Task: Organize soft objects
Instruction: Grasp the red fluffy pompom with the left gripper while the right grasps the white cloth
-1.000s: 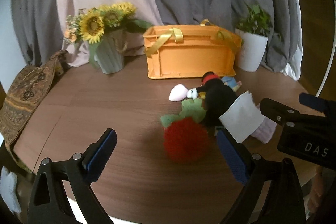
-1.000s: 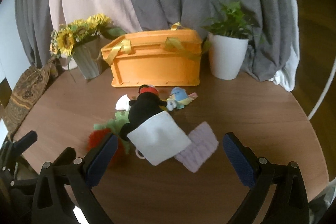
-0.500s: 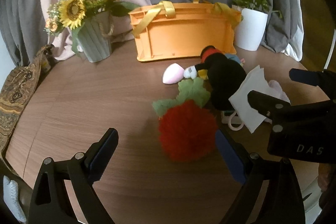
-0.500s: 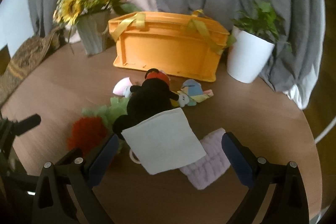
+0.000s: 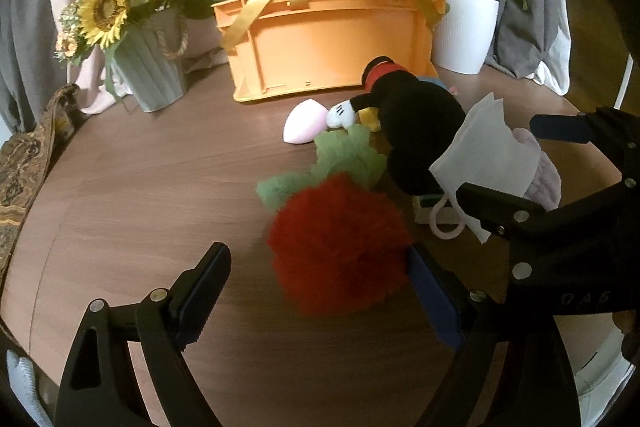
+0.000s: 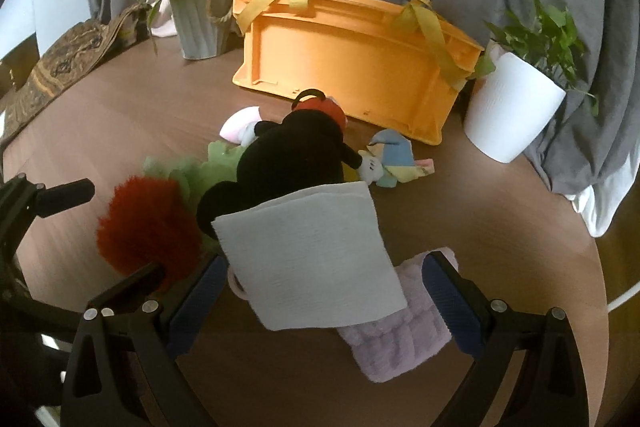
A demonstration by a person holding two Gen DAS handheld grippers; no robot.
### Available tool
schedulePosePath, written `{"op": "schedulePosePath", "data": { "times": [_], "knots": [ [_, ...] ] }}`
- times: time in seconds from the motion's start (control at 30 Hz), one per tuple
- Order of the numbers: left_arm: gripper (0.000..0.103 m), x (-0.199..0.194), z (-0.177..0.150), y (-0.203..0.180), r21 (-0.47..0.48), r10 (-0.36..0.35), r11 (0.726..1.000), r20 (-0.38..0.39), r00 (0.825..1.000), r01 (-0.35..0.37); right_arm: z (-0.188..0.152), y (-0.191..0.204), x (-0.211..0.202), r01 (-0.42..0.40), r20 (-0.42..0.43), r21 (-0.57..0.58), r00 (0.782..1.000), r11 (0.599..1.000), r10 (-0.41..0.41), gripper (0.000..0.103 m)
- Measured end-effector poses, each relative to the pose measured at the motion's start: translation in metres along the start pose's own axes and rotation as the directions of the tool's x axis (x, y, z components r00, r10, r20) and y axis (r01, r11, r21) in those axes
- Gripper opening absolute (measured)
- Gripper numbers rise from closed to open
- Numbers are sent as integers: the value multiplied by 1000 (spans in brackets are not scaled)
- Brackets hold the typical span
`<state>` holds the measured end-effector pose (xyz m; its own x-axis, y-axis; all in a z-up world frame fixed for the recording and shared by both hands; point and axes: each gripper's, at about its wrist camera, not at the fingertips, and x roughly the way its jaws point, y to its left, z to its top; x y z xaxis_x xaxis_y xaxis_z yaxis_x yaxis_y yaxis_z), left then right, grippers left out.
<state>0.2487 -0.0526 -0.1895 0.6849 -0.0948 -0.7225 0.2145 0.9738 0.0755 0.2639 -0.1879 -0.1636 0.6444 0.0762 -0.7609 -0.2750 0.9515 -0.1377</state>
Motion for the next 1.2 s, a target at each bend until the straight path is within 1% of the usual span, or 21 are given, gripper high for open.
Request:
{"op": "schedulePosePath", "data": {
  "times": [0.13, 0.2, 0.27, 0.37, 0.47, 0.5, 0.53, 0.57, 0.63, 0.73, 0.83, 0.97, 1.1, 1.17, 1.2],
  "knots": [
    [88, 8, 2, -5, 24, -14, 1000, 4, 1000, 14, 1, -2, 2, -20, -4, 0, 1000, 1000, 20, 100],
    [88, 13, 3, -6, 37, -20, 999, -6, 1000, 20, 2, -1, 5, -46, -7, -1, 999, 999, 46, 97],
    [87, 17, 4, -6, 46, -25, 999, -8, 1000, 25, 2, 2, 8, -53, -8, -11, 999, 999, 53, 94],
    [83, 23, 7, -7, 45, -32, 998, -17, 999, 33, 2, 1, 14, -73, -22, -5, 997, 997, 73, 89],
    [77, 28, 9, -7, 37, -44, 998, -24, 999, 45, 3, 0, 20, -92, -33, 17, 995, 996, 92, 85],
    [72, 29, 9, -8, 36, -45, 998, -26, 999, 46, 4, -1, 22, -98, -37, 24, 994, 995, 99, 84],
    [65, 31, 9, -8, 35, -49, 998, -31, 998, 50, 4, -1, 23, -105, -41, 31, 993, 994, 106, 81],
    [61, 32, 9, -9, 32, -53, 998, -36, 998, 54, 4, -2, 24, -113, -46, 37, 992, 993, 115, 76],
    [52, 32, 8, -8, 19, -59, 998, -46, 997, 60, 4, -2, 25, -129, -50, 45, 990, 991, 131, 72],
    [45, 29, 8, -7, 1, -55, 999, -43, 998, 55, 3, -1, 22, -130, -60, 55, 989, 990, 134, 64],
    [42, 22, 9, -2, -45, -61, 997, -39, 997, 59, 1, -2, 18, -126, -83, 79, 988, 989, 132, 53],
    [40, 18, 10, -3, -58, -61, 997, -37, 997, 58, -3, -5, 14, -134, -104, 109, 984, 985, 146, 38],
    [39, 11, 12, -3, -71, -65, 996, -30, 997, 62, -6, -9, 14, -159, -132, 161, 975, 974, 181, 29],
    [39, 7, 14, -1, -82, -65, 995, -22, 998, 63, -7, -9, 11, -157, -129, 171, 975, 973, 180, 24],
    [38, 4, 15, 0, -90, -64, 994, -16, 998, 62, -6, -9, 10, -156, -125, 172, 976, 973, 179, 22]
  ]
}}
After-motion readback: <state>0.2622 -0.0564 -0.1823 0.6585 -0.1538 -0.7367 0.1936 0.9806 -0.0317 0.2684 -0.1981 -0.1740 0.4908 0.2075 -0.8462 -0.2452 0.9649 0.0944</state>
